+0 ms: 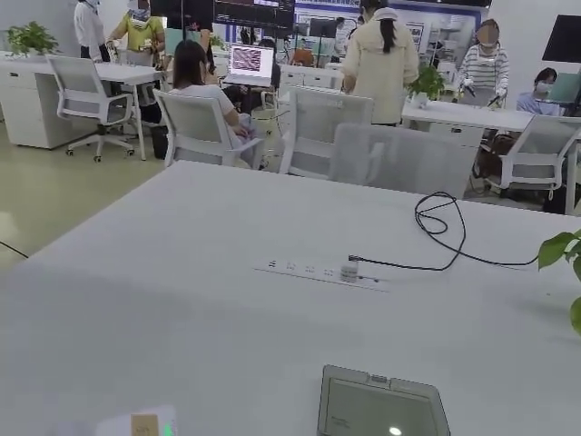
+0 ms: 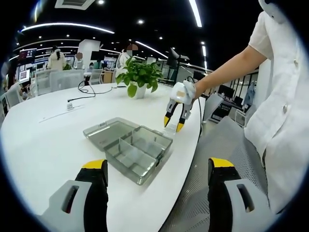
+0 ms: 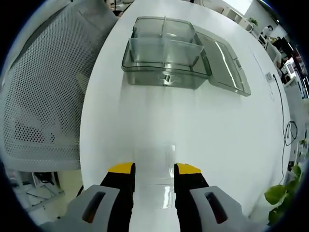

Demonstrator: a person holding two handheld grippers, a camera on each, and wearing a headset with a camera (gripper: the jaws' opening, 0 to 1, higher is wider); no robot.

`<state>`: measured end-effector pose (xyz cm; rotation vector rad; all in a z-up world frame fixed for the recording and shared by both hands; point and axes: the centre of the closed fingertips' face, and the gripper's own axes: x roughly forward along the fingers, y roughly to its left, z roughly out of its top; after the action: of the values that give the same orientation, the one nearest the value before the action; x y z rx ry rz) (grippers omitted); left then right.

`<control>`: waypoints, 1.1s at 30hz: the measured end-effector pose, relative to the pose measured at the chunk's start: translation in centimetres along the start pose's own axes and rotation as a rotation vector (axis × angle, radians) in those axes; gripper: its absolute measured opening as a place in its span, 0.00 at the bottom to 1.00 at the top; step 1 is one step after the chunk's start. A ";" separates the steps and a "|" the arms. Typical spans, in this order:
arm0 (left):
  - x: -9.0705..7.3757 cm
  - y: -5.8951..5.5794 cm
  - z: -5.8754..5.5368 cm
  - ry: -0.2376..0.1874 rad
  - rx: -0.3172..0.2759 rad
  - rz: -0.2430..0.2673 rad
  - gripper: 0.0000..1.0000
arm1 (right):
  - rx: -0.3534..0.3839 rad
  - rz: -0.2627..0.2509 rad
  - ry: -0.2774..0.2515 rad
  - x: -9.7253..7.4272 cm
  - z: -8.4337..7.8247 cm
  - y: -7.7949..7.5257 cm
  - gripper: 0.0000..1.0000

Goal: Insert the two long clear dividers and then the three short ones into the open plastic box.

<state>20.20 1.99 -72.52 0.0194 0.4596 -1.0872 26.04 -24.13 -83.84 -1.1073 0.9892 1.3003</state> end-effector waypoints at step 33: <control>4.5 -2.6 7.3 -0.162 -0.382 -0.108 0.64 | -0.097 -0.193 -0.237 -11.7 15.3 1.8 0.33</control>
<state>22.30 -4.81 -67.02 -0.4308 0.5194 -1.0818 22.84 -11.79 -69.27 -1.0652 0.6342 1.2973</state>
